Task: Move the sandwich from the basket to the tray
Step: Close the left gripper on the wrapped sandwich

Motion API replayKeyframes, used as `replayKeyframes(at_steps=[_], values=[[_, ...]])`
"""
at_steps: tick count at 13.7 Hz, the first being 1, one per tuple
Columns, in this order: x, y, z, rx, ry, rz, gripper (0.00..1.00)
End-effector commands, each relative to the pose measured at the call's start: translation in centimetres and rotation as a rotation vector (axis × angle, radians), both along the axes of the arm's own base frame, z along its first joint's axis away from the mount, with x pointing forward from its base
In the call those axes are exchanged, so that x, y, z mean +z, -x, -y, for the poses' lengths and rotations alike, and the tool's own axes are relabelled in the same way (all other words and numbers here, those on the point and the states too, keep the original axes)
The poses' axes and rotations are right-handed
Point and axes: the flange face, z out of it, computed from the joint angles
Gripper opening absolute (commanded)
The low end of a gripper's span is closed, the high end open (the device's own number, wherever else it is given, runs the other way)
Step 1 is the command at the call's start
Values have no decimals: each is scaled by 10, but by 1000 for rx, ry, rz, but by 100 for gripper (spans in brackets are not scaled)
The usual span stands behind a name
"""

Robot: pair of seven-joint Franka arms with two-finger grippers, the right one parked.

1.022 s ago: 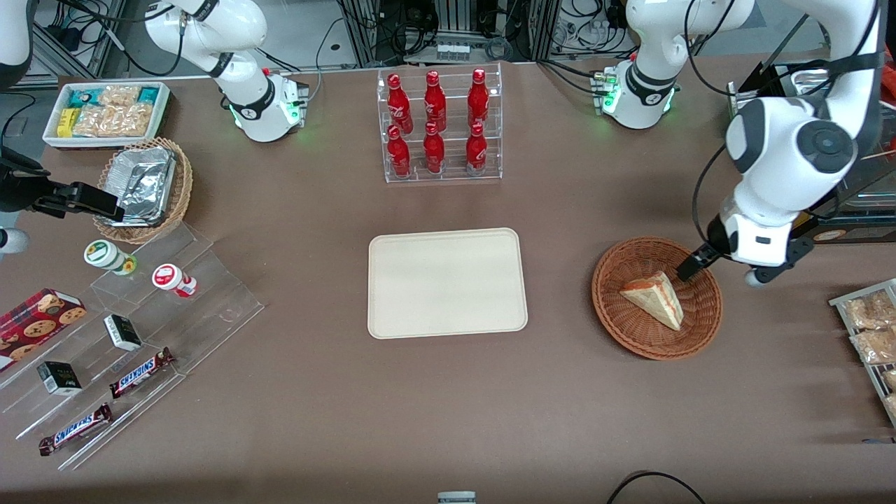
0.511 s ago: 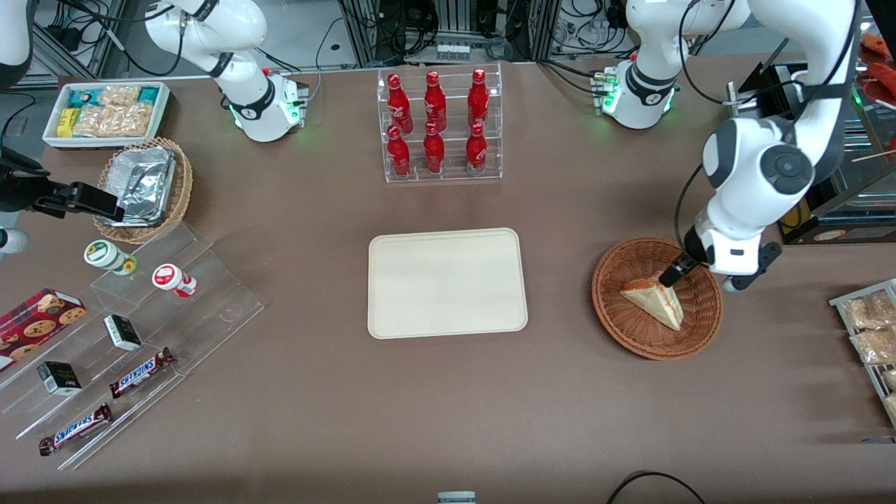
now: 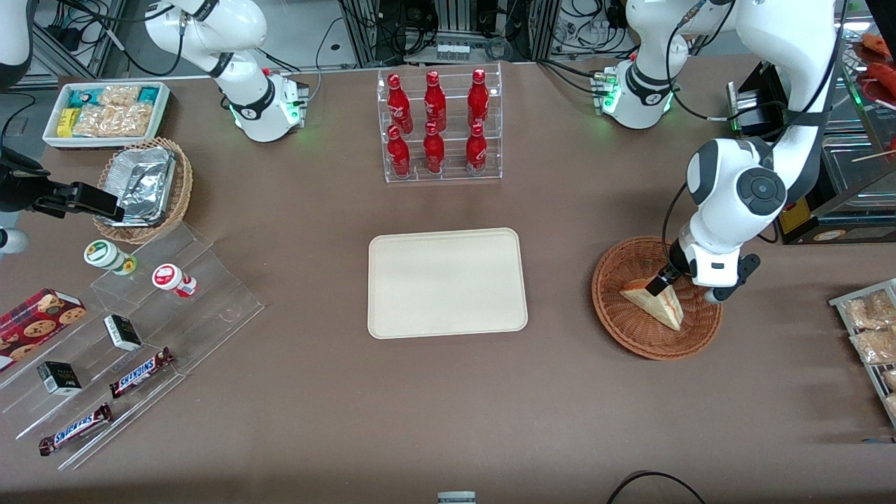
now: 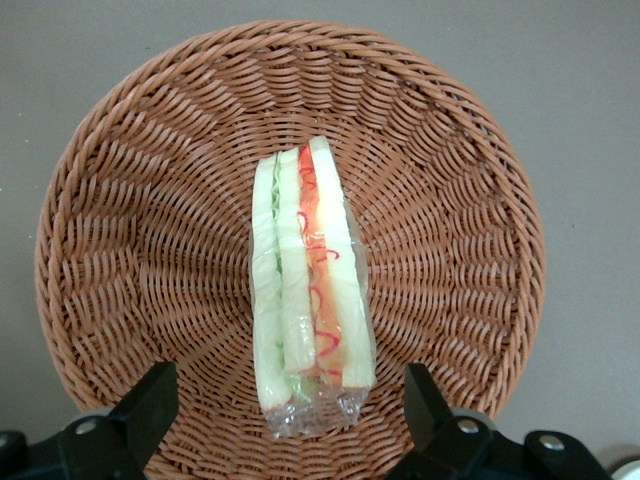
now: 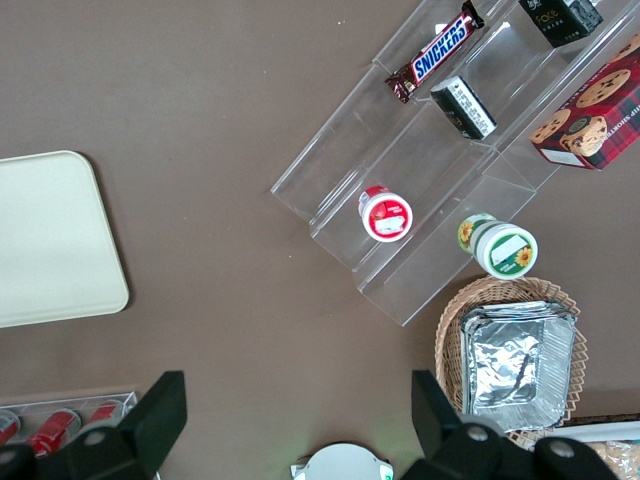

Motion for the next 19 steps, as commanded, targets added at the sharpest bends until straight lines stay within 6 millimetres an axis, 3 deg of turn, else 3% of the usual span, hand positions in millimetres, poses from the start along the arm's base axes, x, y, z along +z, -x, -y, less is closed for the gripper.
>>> replayKeyframes(at_steps=[1, 7, 8, 12, 15, 17, 19], values=[[-9, -3, -2, 24, 3, 10, 100], [-35, -10, -2, 31, 14, 36, 100], [-38, -10, -1, 29, 14, 39, 96], [-40, -12, 0, 27, 15, 36, 0], [-24, -22, 2, 19, 14, 46, 0], [6, -29, 3, 3, -1, 0, 0], [50, -37, 4, -16, -18, -49, 0]])
